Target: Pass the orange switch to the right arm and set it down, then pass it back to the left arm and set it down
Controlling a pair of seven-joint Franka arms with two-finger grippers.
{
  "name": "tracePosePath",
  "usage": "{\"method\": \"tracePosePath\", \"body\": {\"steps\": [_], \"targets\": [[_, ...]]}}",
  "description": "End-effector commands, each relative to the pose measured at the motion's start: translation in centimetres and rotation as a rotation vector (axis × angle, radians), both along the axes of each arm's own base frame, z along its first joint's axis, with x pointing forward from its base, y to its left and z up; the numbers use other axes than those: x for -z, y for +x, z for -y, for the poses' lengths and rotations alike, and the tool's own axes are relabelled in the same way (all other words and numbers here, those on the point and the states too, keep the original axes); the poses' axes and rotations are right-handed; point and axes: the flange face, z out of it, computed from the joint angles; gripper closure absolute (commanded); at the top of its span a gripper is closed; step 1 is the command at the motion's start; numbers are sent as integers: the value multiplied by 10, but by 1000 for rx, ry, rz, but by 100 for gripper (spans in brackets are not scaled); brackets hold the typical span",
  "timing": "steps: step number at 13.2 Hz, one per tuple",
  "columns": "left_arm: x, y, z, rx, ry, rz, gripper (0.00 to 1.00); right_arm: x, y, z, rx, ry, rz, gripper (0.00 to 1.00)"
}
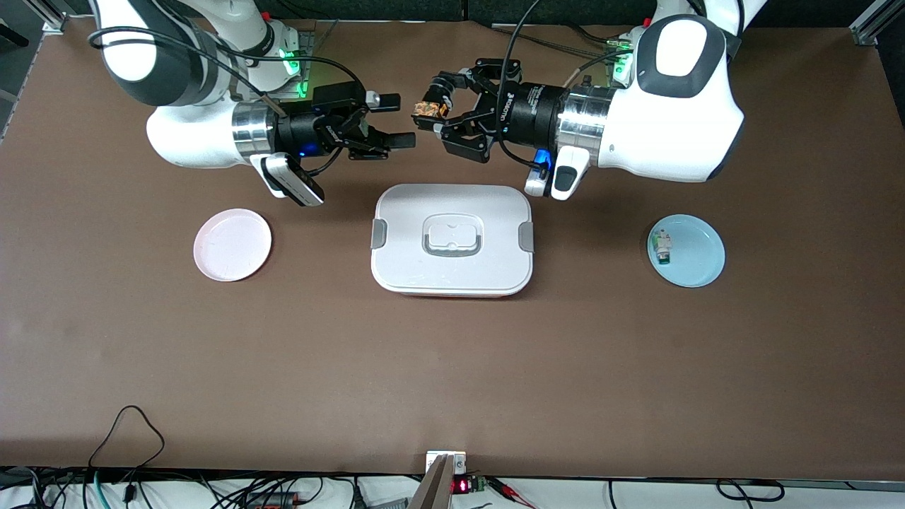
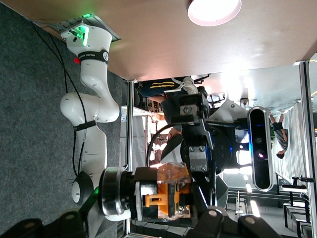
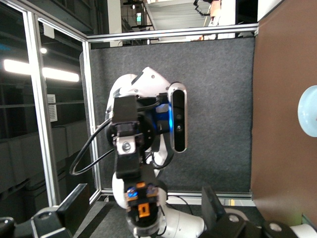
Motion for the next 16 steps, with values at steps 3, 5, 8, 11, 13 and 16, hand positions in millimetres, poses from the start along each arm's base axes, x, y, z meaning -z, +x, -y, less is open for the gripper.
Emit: {"method": "tracePosePath", "body": {"steps": [3, 5, 8, 11, 13, 16], "targets": [[-7, 4, 0, -9, -33, -22, 97, -5, -14, -14, 41, 43, -11, 1], [-7, 4, 0, -10, -33, -24, 97, -7, -16, -15, 40, 45, -9, 1], [-7, 4, 0, -10, -33, -24, 97, -10, -20, -20, 31, 46, -5, 3], [-7, 4, 0, -10, -33, -24, 97, -11, -23, -23, 31, 39, -2, 5], [-7, 4, 0, -10, -33, -24, 97, -13, -26, -26, 34, 32, 2, 7], [-7, 4, 0, -10, -33, -24, 97, -13, -26, -26, 33, 30, 4, 25]]}}
